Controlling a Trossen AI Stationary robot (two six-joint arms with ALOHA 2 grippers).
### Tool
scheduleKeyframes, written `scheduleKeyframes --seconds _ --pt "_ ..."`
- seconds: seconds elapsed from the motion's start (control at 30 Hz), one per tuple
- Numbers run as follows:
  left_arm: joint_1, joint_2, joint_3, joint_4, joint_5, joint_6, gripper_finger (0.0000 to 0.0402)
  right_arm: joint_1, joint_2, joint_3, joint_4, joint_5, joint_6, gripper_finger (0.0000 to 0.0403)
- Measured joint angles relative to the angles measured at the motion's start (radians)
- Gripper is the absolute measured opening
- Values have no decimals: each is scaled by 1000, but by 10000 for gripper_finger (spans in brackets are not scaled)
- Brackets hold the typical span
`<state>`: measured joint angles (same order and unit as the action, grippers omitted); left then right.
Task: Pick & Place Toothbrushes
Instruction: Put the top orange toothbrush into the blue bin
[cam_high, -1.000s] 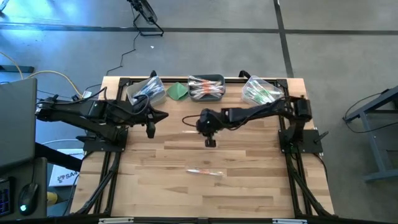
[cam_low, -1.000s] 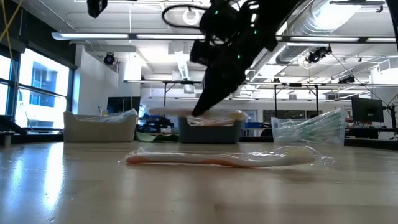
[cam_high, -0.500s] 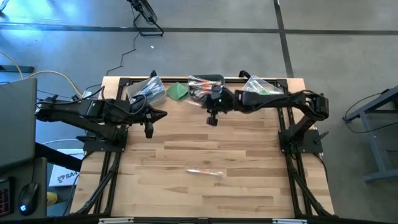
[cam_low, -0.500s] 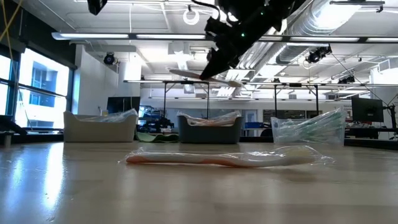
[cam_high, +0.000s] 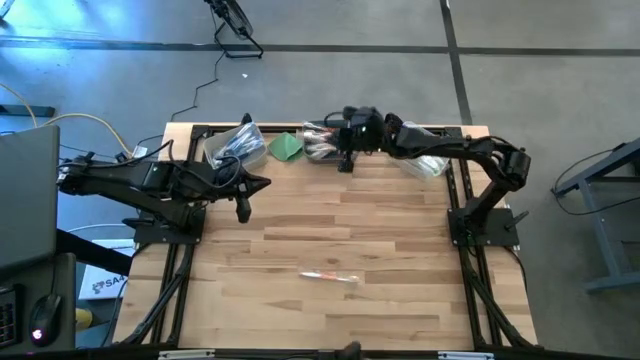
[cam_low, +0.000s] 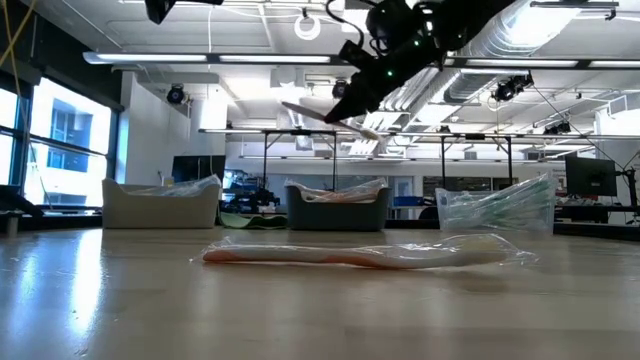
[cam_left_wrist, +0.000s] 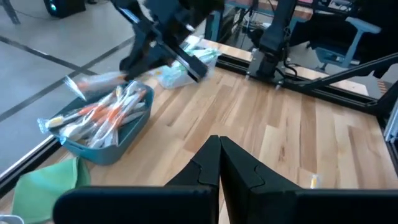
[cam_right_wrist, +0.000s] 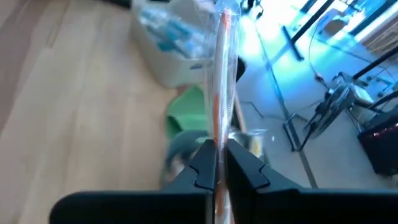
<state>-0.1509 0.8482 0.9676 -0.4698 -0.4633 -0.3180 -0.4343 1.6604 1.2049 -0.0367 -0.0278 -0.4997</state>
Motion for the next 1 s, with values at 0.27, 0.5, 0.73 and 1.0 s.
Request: scheduleKeyframes --seconds 0.27,0.5,0.73,1.0 --pt "0 2 0 1 -95 0 0 -131 39 2 98 -165 -27 8" --pt "0 2 0 5 -144 0 0 -183 132 47 114 -237 -56 8" --pt "0 2 0 7 -153 -1 0 -218 274 183 113 -269 -82 8" --pt "0 2 0 6 -154 -1 0 -270 360 230 39 -320 -180 8"
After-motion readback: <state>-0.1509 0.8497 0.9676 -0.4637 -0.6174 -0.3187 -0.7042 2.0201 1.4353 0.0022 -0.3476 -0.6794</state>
